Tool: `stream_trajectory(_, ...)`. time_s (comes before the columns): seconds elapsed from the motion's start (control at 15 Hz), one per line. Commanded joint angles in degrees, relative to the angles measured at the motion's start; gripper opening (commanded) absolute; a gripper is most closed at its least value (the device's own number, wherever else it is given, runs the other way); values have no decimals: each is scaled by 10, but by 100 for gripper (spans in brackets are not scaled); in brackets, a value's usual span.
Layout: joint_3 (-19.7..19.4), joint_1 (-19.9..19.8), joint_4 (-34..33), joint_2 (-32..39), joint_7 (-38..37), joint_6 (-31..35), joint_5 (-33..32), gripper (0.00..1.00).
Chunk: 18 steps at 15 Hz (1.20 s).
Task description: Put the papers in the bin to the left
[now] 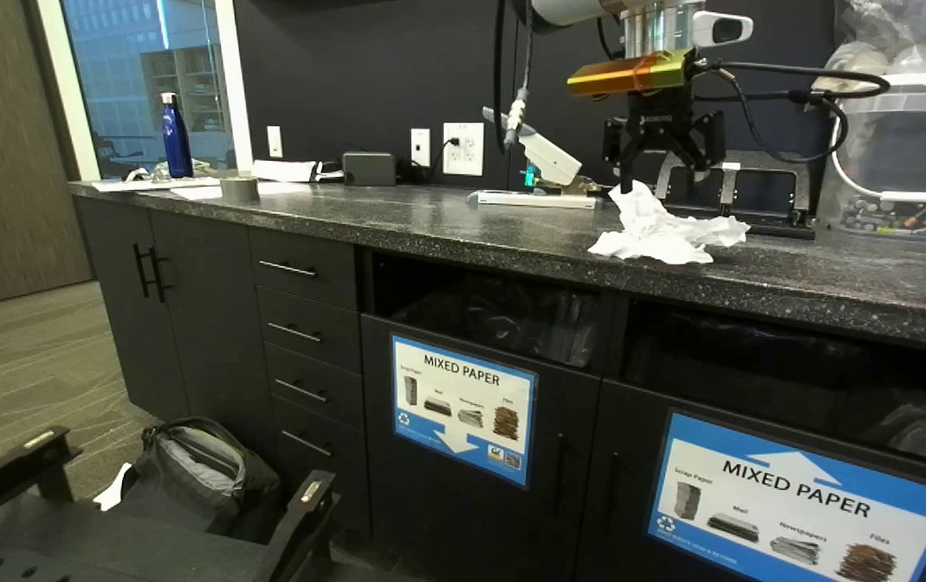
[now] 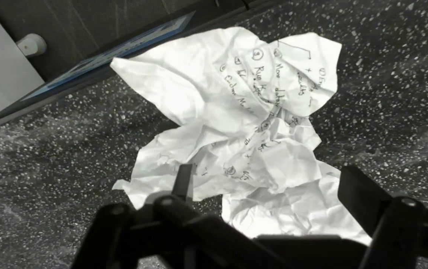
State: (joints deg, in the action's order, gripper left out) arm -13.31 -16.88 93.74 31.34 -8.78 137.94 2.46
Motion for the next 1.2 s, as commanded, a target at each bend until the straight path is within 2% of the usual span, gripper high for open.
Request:
stream_trajectory(0.0, -3, -9, -44, 42, 3, 7, 1, 100)
stream_trajectory(0.8, -23, -4, -24, 31, -5, -37, -13, 100)
stream_trajectory(1.13, -10, -23, -39, 59, 15, -33, 4, 100)
